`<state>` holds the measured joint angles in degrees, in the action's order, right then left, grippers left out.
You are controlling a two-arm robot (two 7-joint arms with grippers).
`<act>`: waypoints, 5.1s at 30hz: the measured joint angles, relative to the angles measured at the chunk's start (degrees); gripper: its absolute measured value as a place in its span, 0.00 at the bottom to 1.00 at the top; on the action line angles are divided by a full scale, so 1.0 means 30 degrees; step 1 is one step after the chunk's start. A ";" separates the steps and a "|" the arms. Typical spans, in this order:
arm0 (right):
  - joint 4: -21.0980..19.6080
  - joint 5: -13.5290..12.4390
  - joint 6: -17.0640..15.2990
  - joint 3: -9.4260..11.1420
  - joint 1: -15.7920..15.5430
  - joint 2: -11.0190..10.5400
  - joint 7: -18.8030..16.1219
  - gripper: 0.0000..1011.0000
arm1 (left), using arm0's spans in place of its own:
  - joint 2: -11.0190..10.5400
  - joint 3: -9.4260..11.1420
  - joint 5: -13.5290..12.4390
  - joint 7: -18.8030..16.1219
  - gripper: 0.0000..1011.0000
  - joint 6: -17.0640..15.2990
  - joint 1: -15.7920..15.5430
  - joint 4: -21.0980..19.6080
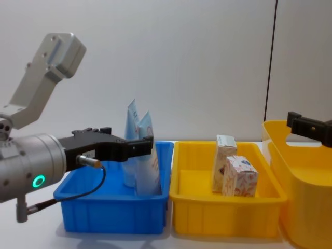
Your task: Bimanual collaborative sorting of washing and personal care products
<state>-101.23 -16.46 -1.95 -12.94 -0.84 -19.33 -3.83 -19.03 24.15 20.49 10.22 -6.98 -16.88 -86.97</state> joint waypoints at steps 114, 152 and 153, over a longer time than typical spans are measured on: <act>-0.0001 0.0000 0.0001 0.0001 0.0000 0.0000 0.0000 0.99 | 0.1805 -0.0166 0.1714 0.6868 0.26 0.1085 -0.5164 0.4616; -0.0594 0.1322 -0.0847 -0.1738 0.1801 -0.1597 -0.3563 0.99 | 0.2165 0.0646 0.3537 1.1236 0.26 0.2286 -0.6460 0.6238; -0.0475 0.1670 -0.0674 -0.1858 0.1943 -0.1651 -0.3575 0.99 | 0.2165 0.0646 0.3537 1.1236 0.26 0.2286 -0.6460 0.6238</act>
<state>-102.65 -11.45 -3.97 -18.52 4.99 -24.29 -14.55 -12.54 26.09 31.10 43.93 -0.12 -36.26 -68.25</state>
